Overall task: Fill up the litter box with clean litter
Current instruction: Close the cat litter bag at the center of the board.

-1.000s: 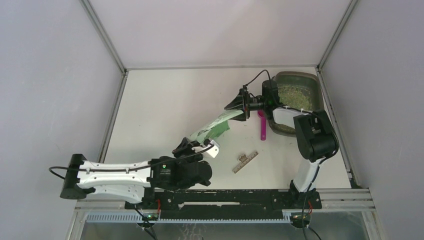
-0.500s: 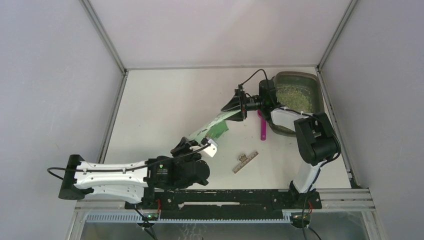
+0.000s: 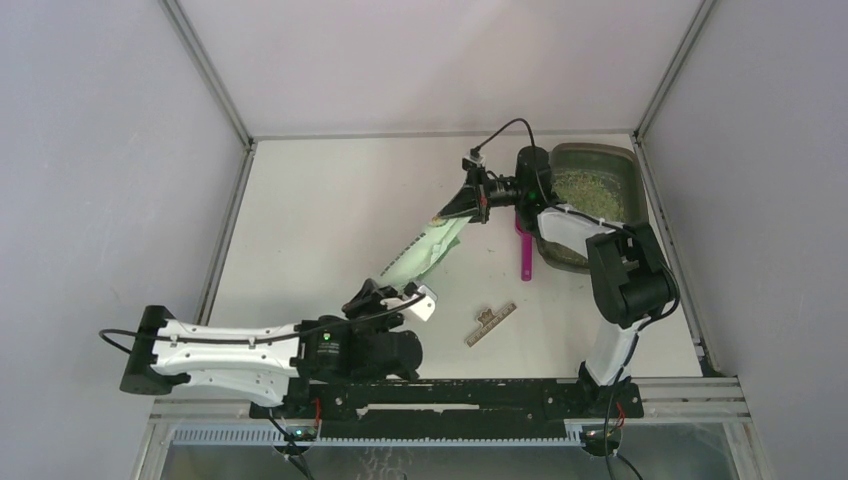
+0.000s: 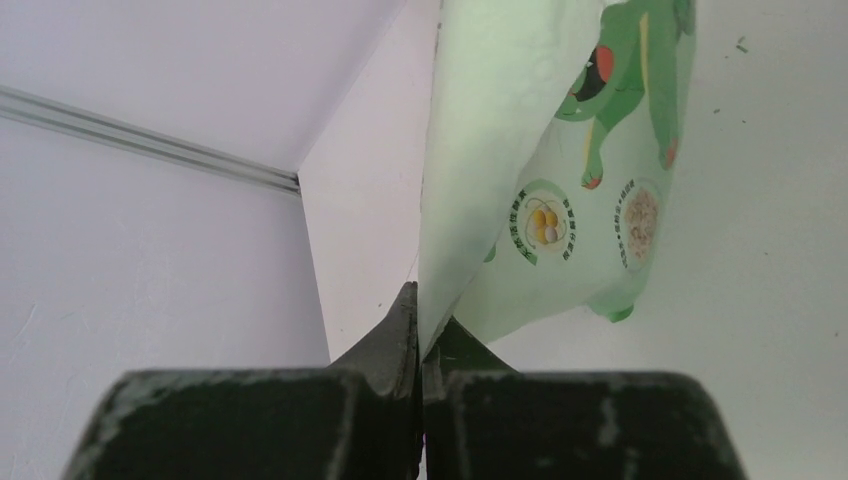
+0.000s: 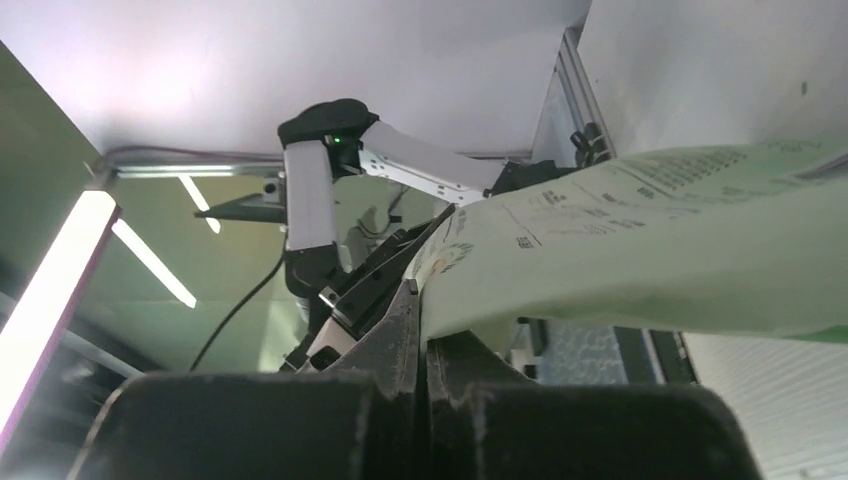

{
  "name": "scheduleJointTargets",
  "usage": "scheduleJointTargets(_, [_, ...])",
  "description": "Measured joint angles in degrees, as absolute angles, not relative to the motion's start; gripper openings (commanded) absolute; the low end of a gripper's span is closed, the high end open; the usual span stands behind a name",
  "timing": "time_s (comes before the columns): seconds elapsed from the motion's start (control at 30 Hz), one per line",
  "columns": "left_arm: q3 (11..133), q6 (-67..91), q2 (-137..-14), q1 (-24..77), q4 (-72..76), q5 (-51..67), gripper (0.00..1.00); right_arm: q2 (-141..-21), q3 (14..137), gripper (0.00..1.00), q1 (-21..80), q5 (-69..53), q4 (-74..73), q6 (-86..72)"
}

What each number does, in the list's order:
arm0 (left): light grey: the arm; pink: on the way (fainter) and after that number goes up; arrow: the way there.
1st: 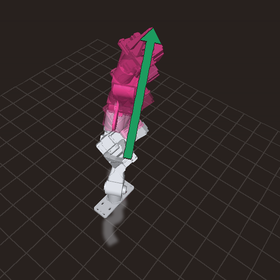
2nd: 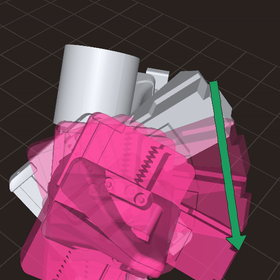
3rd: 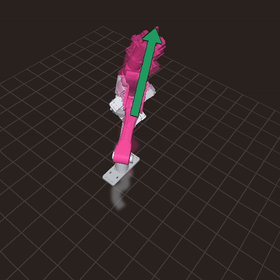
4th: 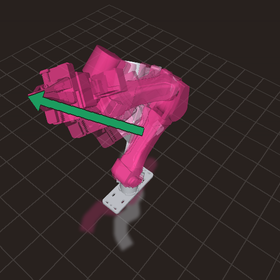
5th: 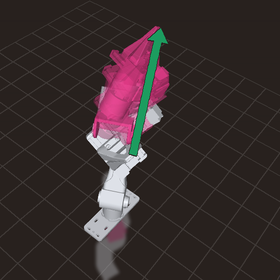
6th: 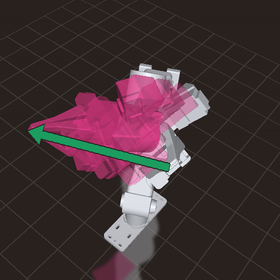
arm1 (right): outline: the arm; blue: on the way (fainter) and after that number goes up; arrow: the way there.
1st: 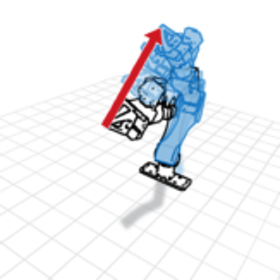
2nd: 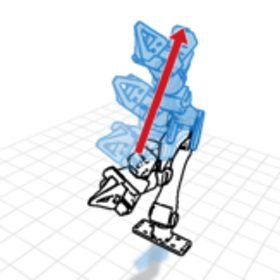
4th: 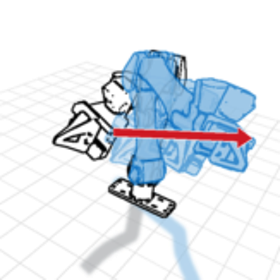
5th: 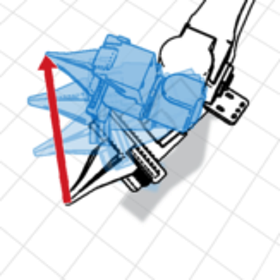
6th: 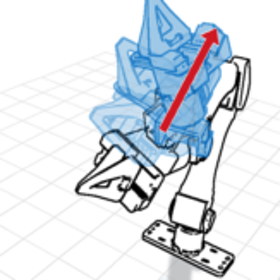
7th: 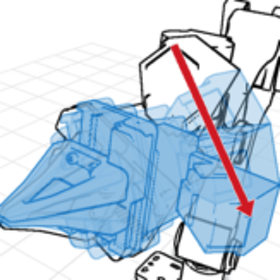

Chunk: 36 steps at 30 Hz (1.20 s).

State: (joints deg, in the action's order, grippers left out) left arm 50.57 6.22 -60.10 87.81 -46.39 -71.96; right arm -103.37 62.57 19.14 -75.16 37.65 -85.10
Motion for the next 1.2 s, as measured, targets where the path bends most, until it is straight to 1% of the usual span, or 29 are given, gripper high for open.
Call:
scheduleJointTargets(0.13, [52.4, 9.26, -62.87, 88.99, -50.5, -72.27, 0.01, -104.75, 65.78, 0.0, 19.51, -75.77, 34.2, -75.07])
scheduleJointTargets(0.23, [53.67, 10.63, -63.57, 89.03, -51.77, -70.91, 0.13, -105.73, 66.08, 0.0, 19.38, -75.24, 31.24, -67.88])
scheduleJointTargets(0.3, [53.82, 10.57, -61.47, 89.17, -51.9, -68.64, 0.21, -107.02, 66.08, 0.0, 19.14, -74.11, 30.15, -64.4])
scheduleJointTargets(0.43, [54.46, 10.57, -51.55, 89.01, -51.44, -62.02, 0.27, -109.4, 66.08, 0.0, 18.72, -73.01, 31.53, -61.78])
scheduleJointTargets(0.57, [58.89, 11.68, -44.56, 86.37, -52.45, -56.05, 0.37, -111.74, 66.17, 0.0, 18.87, -73.12, 41.6, -64.82])
scheduleJointTargets(0.67, [62.74, 12.73, -43.22, 81.82, -53.32, -50.94, 0.46, -114.45, 66.78, 0.0, 18.9, -73.47, 49.67, -68.86])
scheduleJointTargets(0.8, [63.75, 13.63, -44.03, 73.43, -53.01, -40.49, 0.55, -118.04, 68.1, 0.0, 18.9, -73.73, 60.29, -74.81])
scheduleJointTargets(0.93, [64.03, 13.58, -47.46, 68.1, -52.29, -32.45, 0.57, -120.16, 68.38, 0.0, 18.81, -73.82, 70.28, -80.47])
scheduleJointTargets(1.0, [64.16, 13.56, -49.78, 66.24, -51.51, -30.26, 0.64, -120.46, 68.36, 0.0, 18.79, -74.04, 73.17, -81.93])
scheduleJointTargets(1.03, [64.14, 13.56, -50.81, 65.19, -51.07, -29.12, 0.69, -120.49, 68.36, 0.0, 18.79, -74.24, 74.19, -82.39])
scheduleJointTargets(1.07, [64.1, 13.45, -51.83, 63.99, -50.59, -27.92, 0.71, -120.49, 68.38, 0.0, 18.79, -74.54, 75.42, -82.74])
scheduleJointTargets(1.2, [63.42, 13.61, -51.75, 56.58, -47.13, -22.02, 0.74, -120.49, 68.38, 0.0, 18.79, -75.5, 77.78, -83.0])
